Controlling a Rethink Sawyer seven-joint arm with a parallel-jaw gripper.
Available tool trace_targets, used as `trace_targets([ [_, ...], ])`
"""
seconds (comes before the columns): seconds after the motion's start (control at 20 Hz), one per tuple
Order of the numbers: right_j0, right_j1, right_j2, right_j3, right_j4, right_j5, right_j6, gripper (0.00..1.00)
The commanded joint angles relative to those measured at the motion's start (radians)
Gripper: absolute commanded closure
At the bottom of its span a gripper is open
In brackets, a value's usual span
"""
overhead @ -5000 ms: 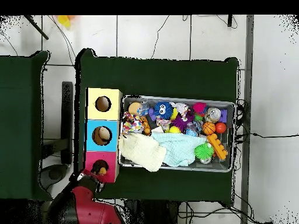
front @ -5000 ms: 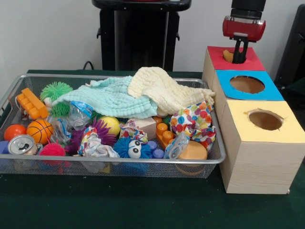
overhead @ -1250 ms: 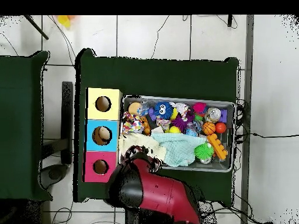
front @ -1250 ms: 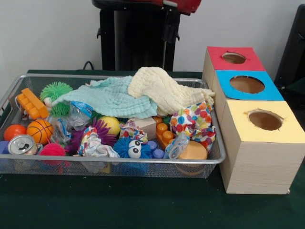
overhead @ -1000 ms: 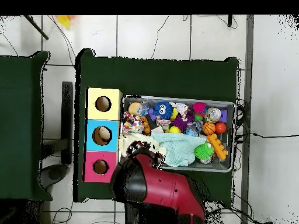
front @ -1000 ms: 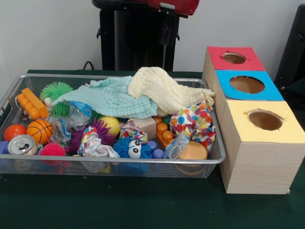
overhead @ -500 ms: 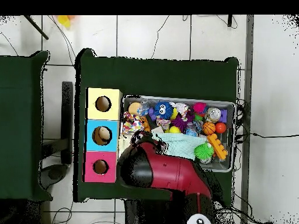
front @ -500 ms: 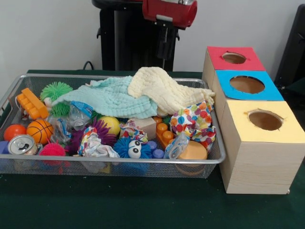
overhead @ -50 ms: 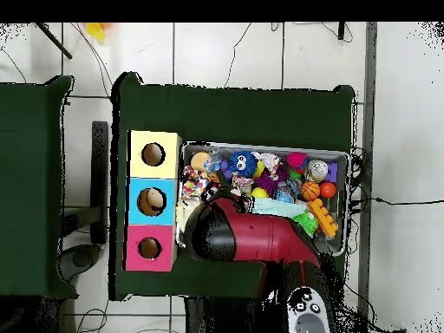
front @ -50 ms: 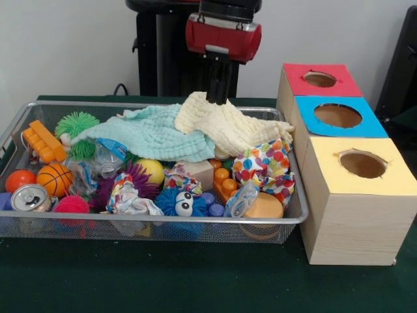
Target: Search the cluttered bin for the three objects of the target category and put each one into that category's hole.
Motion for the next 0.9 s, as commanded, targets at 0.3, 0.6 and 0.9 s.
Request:
trace_targets([
  [0.3,-0.089,0.113,0.154,-0.107,-0.155,-0.107,-0.064,1.0],
  [0.6,-0.11,0.129,0.171,-0.113,-0.203,-0.127,-0.056,1.0],
  [0.9,-0.092,0.125,0.137,-0.11,-0.22,-0.127,-0.013,0.0],
])
